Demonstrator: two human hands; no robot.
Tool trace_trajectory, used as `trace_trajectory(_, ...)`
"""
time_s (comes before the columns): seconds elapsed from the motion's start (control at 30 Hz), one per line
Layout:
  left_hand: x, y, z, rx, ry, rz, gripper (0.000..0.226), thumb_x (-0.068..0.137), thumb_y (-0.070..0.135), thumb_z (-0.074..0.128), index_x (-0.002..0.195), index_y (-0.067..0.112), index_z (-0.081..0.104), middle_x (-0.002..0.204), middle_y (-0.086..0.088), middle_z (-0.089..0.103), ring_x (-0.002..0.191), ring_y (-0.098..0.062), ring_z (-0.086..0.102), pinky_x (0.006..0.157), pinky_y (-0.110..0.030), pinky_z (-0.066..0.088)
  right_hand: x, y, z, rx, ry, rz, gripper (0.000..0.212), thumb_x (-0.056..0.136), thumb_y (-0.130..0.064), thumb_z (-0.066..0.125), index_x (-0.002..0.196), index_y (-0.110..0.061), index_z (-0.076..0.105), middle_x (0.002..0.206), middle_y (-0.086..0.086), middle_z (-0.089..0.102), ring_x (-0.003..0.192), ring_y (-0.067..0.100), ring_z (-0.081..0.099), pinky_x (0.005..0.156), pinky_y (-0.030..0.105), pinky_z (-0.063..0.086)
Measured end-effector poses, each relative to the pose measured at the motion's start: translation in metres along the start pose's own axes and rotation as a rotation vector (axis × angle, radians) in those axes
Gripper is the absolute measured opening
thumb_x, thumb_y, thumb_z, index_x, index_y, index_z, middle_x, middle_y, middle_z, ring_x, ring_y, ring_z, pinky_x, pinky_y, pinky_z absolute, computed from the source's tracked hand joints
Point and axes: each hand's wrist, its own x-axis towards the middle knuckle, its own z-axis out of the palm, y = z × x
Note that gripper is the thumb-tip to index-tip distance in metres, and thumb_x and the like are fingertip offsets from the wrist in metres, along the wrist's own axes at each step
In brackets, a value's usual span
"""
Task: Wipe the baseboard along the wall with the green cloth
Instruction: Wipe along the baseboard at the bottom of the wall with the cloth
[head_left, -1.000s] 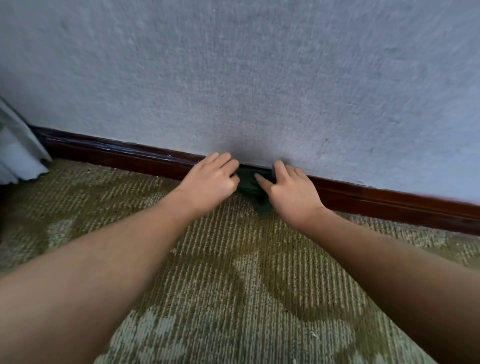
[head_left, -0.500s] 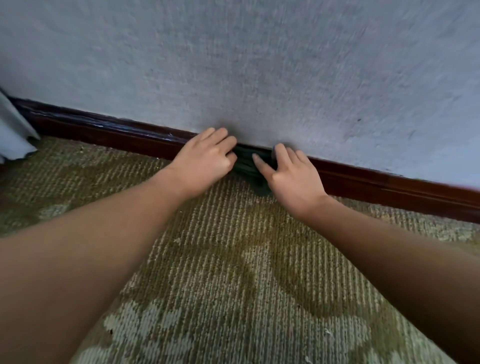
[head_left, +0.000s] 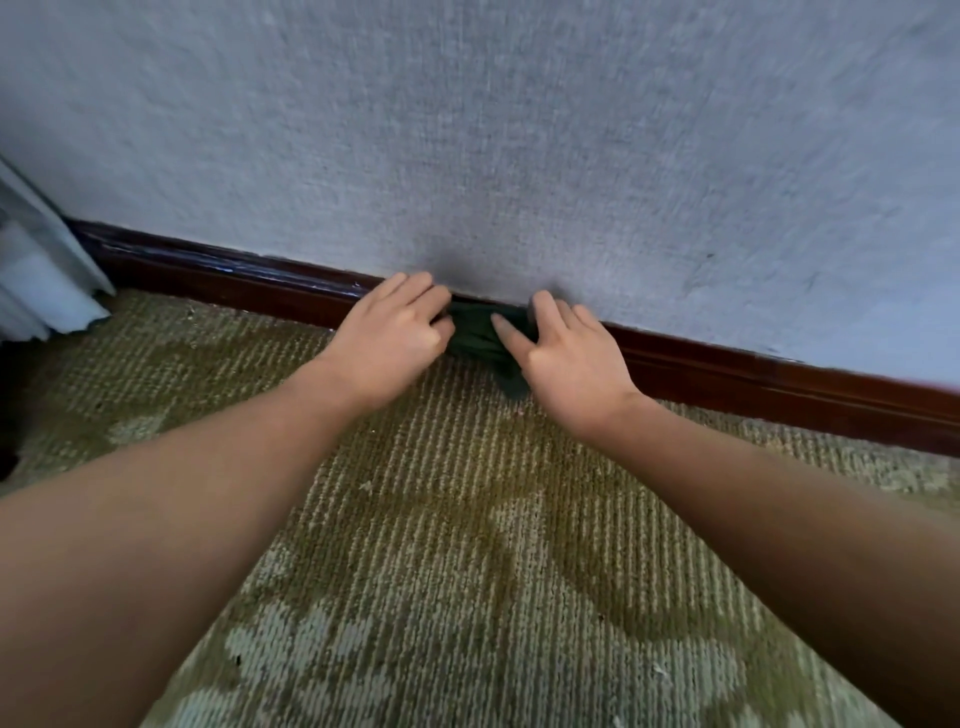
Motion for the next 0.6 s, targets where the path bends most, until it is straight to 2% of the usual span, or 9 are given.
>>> trace_trajectory(0.1,0.002,-0.004,-0.001,-0.049,0.007,-0.005,0.01,0.062,-0.004,0.076,0.071,-0.004,0.071,0.071,-0.017,0.062,0.071,-0.033,0.062,0.062,-0.032,0.049,0.003,-0.001,-0.002,0.018,0.006,0.011,0.061,0.092,-0.011,0.045,0.146,-0.013,0.016,0.127,0.018,0.03,0.115,0.031,0.036,0.096,0.036,0.028)
trace_trajectory(0.23,0.003,-0.008,0.003,-0.056,-0.058,-0.065,0.013,0.061,-0.004,0.077,0.072,-0.004,0.072,0.074,-0.018,0.063,0.076,-0.035,0.061,0.066,-0.036,0.049,0.009,-0.008,-0.001,0.053,0.0,0.017,0.057,0.094,-0.011,0.039,0.146,-0.013,0.016,0.13,0.019,0.028,0.116,0.032,0.036,0.097,0.037,0.028)
trace_trajectory(0.33,0.004,-0.011,0.015,-0.143,-0.119,-0.2,0.017,0.074,-0.003,0.064,0.09,-0.004,0.07,0.093,-0.02,0.061,0.095,-0.036,0.053,0.08,-0.041,0.039,0.014,-0.014,0.004,0.085,-0.017,0.027,0.058,0.094,-0.01,0.039,0.147,-0.013,0.015,0.131,0.019,0.027,0.117,0.033,0.036,0.099,0.037,0.027)
trace_trajectory(0.43,0.008,-0.01,0.022,-0.212,-0.145,-0.273,0.024,0.081,-0.001,0.054,0.102,0.0,0.067,0.104,-0.017,0.056,0.105,-0.033,0.044,0.085,-0.036,0.029,0.015,-0.018,0.007,0.109,-0.023,0.04,0.058,0.094,-0.01,0.04,0.147,-0.013,0.015,0.131,0.019,0.028,0.117,0.033,0.037,0.098,0.036,0.028)
trace_trajectory(0.53,0.007,-0.01,0.021,-0.202,-0.137,-0.261,0.022,0.081,-0.001,0.053,0.098,-0.002,0.066,0.102,-0.018,0.057,0.104,-0.034,0.044,0.086,-0.037,0.03,0.014,-0.019,0.009,0.11,-0.034,0.029,0.06,0.094,-0.012,0.041,0.147,-0.013,0.014,0.13,0.018,0.029,0.116,0.032,0.037,0.097,0.035,0.028)
trace_trajectory(0.6,0.004,-0.009,0.017,-0.154,-0.078,-0.193,0.014,0.074,-0.005,0.059,0.084,-0.006,0.068,0.09,-0.021,0.06,0.094,-0.037,0.053,0.08,-0.041,0.04,0.012,-0.015,0.007,0.087,-0.031,-0.001,0.062,0.093,-0.014,0.043,0.147,-0.013,0.013,0.13,0.018,0.028,0.117,0.031,0.036,0.097,0.034,0.027)
